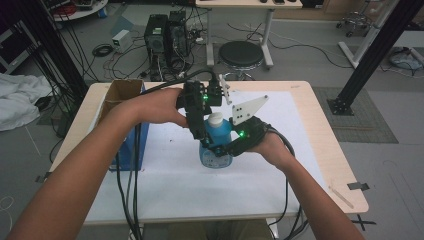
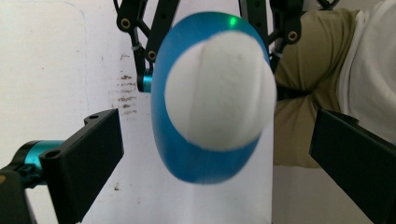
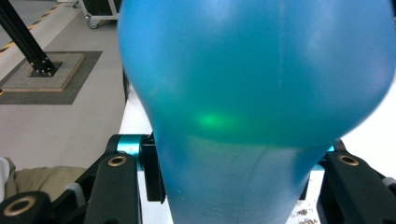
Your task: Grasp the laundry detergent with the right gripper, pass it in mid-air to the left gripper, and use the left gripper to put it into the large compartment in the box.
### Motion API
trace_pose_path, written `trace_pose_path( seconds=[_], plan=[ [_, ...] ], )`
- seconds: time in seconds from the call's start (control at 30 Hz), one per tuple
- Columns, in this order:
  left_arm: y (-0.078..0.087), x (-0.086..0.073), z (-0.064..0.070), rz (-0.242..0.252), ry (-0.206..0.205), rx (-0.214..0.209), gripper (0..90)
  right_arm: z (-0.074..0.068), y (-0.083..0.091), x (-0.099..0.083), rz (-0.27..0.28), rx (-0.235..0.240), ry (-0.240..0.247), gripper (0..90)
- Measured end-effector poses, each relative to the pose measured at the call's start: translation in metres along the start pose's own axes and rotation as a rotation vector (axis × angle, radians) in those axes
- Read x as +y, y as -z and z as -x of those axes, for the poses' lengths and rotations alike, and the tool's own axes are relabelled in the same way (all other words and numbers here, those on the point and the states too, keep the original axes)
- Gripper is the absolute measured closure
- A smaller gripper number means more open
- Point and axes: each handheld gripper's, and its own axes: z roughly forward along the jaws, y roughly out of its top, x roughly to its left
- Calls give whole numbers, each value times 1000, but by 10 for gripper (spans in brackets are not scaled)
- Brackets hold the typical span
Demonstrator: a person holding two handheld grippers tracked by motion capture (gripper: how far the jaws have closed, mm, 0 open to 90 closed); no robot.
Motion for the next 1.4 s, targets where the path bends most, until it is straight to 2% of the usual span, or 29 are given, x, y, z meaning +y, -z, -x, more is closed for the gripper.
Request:
trace_pose_path(
  seconds=[0.33,0.73,0.83,1.1,1.17,1.3,1.4],
  plan=[
    [-10,10,-3,-18,-4,-9,29,0,2,1,4,-5,-6,452],
    [-17,13,-6,-26,-10,-6,30,0,3,1,8,-6,-8,452],
    [-16,13,-6,-19,-25,-13,95,0,2,1,9,-9,-6,452],
    [-18,14,-6,-27,-27,-5,96,0,1,1,6,-2,-11,452],
    [-18,14,-6,-26,-40,-12,145,0,1,1,5,-3,-9,452],
    [-18,14,-6,-30,-42,-2,149,0,1,1,8,-8,-8,452],
    [-18,14,-6,-29,-47,-6,198,0,1,1,8,-7,-9,452]
  ],
)
